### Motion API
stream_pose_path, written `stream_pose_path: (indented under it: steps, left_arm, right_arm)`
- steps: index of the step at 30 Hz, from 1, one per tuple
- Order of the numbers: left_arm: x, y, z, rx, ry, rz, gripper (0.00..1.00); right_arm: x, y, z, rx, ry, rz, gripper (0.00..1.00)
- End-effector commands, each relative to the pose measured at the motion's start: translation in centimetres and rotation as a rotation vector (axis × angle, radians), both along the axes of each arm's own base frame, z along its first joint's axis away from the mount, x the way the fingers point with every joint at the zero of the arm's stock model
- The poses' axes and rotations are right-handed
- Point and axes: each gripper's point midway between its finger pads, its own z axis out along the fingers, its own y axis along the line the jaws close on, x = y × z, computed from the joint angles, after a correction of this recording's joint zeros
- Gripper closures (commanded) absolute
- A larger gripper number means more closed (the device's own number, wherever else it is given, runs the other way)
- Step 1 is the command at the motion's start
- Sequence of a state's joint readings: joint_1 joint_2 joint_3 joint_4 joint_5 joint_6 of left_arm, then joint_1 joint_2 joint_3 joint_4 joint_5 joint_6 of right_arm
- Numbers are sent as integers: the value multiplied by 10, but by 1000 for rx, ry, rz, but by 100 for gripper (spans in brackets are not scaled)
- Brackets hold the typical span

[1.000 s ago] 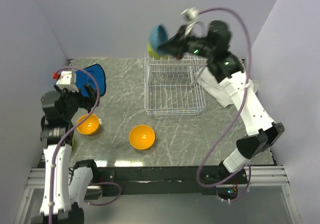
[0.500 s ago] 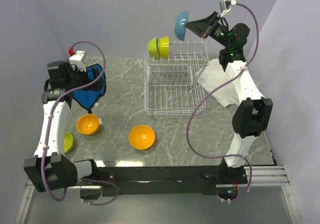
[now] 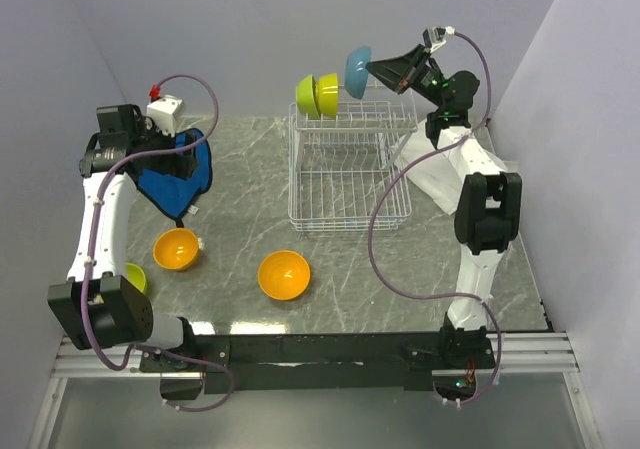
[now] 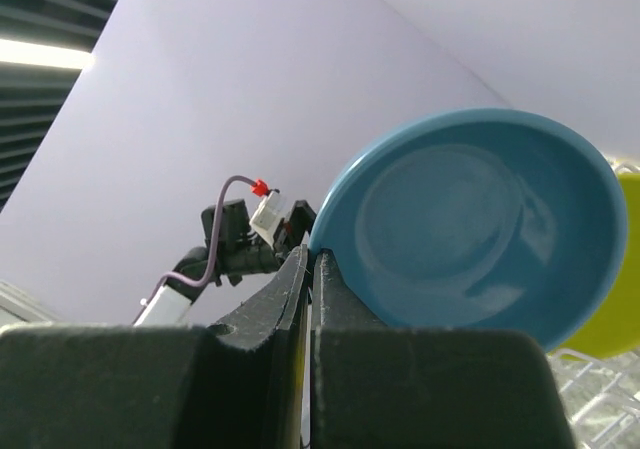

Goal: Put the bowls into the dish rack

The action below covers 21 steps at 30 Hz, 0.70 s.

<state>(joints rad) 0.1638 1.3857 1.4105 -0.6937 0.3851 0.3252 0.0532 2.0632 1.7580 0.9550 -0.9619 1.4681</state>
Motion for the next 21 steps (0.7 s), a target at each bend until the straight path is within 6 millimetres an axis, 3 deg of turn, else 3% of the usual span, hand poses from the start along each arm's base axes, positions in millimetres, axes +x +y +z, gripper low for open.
stream_pose_path:
  steps: [1, 9, 21]
  left_arm:
    - [-6, 16, 5, 133, 22, -15, 3]
    - [-14, 21, -6, 184, 69, -18, 3]
    - [-9, 12, -21, 222, 94, -32, 3]
  right_arm:
    - [-8, -6, 23, 17, -135, 25, 100]
    - [15, -4, 7, 26, -102, 26, 100]
    - [19, 16, -17, 5, -63, 77, 100]
